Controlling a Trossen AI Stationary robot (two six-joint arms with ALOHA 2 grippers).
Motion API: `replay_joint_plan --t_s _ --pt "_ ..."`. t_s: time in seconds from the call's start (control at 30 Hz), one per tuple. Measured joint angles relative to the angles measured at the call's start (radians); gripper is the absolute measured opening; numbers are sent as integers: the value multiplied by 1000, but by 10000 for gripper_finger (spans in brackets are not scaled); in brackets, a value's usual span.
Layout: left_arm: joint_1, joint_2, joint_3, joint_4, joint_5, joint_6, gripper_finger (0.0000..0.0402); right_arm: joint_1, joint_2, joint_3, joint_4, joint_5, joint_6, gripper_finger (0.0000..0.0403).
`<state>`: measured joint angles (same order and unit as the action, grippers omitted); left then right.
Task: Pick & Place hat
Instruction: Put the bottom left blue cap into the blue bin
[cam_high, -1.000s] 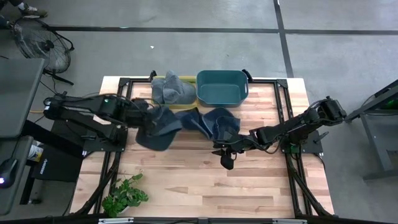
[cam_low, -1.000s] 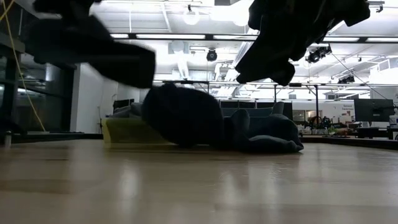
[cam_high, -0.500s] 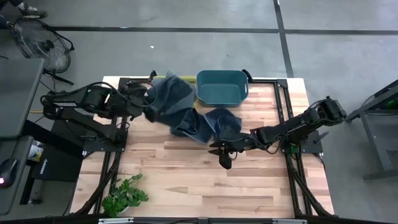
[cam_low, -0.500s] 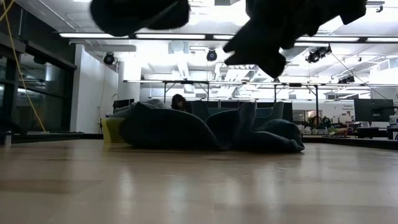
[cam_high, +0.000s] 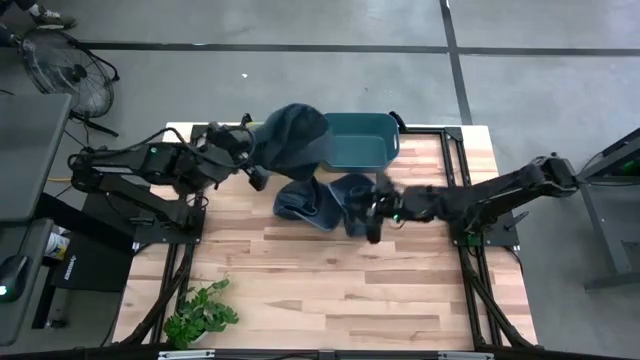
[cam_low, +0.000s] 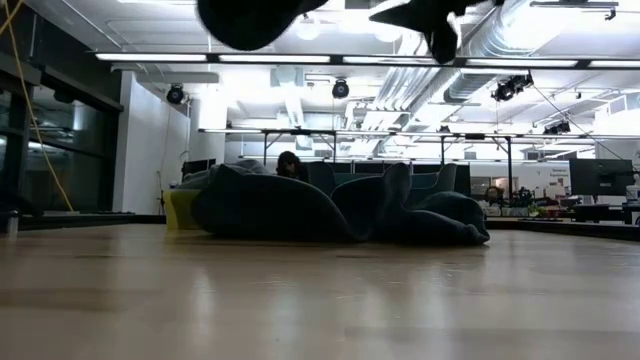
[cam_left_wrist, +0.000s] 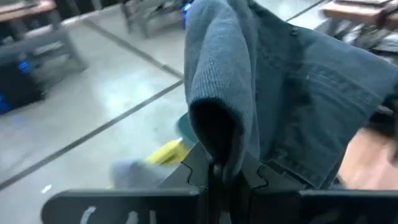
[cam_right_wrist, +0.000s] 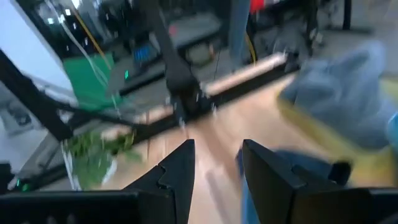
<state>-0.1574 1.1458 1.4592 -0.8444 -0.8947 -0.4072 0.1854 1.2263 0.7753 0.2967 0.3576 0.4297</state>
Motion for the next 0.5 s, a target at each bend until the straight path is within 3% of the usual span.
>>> replay_joint_plan --t_s 0.2,0.37,0.5 --pt "7 -60 -217 445 208 222 16 -30 -199 0 -92 25 -95 129" --pt "90 -88 -400 727 395 227 16 -37 -350 57 -314 81 -130 129" --pt "201 -92 -521 1051 645 187 16 -36 -396 115 -433 83 -182 133"
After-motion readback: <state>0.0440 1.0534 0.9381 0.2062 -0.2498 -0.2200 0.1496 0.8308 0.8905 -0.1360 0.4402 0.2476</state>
